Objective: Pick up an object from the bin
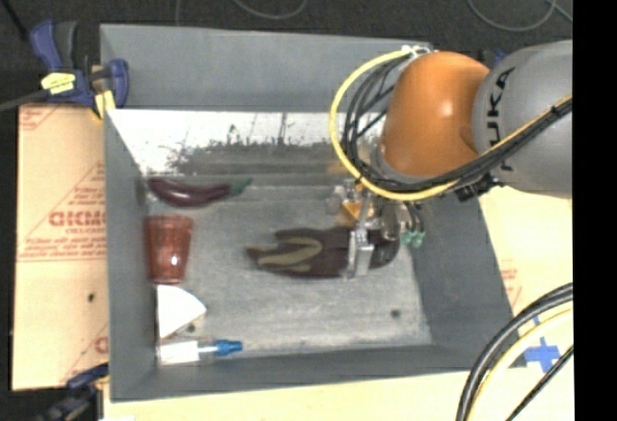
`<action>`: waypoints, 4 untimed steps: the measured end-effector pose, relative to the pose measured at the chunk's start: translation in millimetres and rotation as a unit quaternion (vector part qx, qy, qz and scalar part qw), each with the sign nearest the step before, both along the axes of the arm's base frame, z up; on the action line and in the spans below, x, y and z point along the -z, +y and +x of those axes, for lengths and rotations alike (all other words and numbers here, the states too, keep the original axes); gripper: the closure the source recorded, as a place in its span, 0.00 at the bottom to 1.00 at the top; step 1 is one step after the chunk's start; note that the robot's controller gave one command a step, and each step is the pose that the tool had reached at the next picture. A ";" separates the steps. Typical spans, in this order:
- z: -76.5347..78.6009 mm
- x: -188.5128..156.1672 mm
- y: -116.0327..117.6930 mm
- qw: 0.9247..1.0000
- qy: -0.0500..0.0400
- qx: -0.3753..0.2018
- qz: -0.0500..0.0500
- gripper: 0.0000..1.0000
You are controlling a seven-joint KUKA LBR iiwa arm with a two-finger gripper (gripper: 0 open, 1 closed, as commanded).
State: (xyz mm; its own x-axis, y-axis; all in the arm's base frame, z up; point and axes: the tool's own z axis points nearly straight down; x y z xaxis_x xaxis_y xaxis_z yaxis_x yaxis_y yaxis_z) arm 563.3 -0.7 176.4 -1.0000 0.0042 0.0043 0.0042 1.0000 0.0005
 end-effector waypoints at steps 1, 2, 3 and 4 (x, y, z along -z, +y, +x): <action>1.5 -4.5 0.0 1.000 -0.004 0.000 0.000 0.00; 14.6 20.9 0.6 0.999 -0.006 0.033 0.000 0.00; 23.4 40.8 1.8 0.999 -0.007 0.046 0.000 0.00; 28.1 59.4 -11.8 1.000 -0.002 -0.002 0.000 0.00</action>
Offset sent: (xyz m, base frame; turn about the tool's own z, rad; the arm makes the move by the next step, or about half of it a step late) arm 0.0365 0.0043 -0.0879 0.2144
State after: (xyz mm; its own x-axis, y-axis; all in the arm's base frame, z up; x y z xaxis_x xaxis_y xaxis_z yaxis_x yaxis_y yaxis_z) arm 591.3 -12.4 117.0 -1.0000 0.0003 0.0001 0.0003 1.0000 -0.0002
